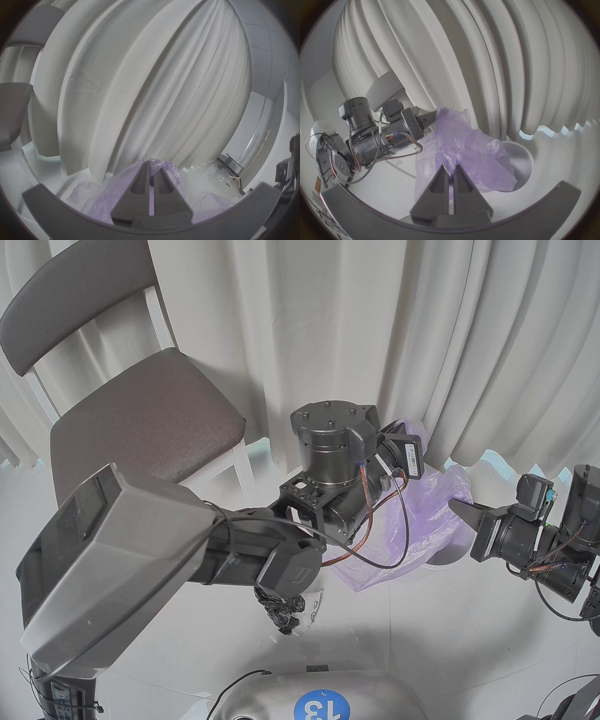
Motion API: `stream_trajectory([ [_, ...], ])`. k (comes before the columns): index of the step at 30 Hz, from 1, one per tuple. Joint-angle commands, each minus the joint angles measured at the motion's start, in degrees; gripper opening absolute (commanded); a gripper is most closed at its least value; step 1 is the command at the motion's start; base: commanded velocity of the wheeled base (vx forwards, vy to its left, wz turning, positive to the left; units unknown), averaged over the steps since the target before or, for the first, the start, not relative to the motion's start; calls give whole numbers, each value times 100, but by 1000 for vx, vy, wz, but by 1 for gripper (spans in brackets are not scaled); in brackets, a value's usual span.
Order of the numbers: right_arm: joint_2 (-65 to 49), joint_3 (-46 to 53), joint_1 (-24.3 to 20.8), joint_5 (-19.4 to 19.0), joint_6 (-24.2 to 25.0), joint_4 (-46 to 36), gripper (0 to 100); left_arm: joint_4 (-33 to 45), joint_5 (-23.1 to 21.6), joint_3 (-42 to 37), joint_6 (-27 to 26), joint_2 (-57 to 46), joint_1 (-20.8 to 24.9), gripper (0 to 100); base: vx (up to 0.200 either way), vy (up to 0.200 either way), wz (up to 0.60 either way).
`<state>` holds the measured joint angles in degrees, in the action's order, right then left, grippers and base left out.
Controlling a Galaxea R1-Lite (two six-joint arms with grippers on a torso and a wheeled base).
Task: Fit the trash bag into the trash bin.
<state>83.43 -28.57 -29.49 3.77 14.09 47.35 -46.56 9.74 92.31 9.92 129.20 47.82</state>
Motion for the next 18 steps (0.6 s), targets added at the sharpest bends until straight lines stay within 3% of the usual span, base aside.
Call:
stream_trajectory([
  [1,173,10,479,-333,-29,29,0,375,-25,727,1,484,-71,0,0,0,0],
  [6,323,-52,866,-429,-29,134,0,938,-34,1474,1,783,-80,0,0,0,0],
  [11,244,-25,1191,-930,-56,152,0,1456,-34,2228,1,993,-36,0,0,0,0],
  [18,252,1,1622,-1080,-346,134,0,1773,-104,2228,1,967,78,0,0,0,0],
])
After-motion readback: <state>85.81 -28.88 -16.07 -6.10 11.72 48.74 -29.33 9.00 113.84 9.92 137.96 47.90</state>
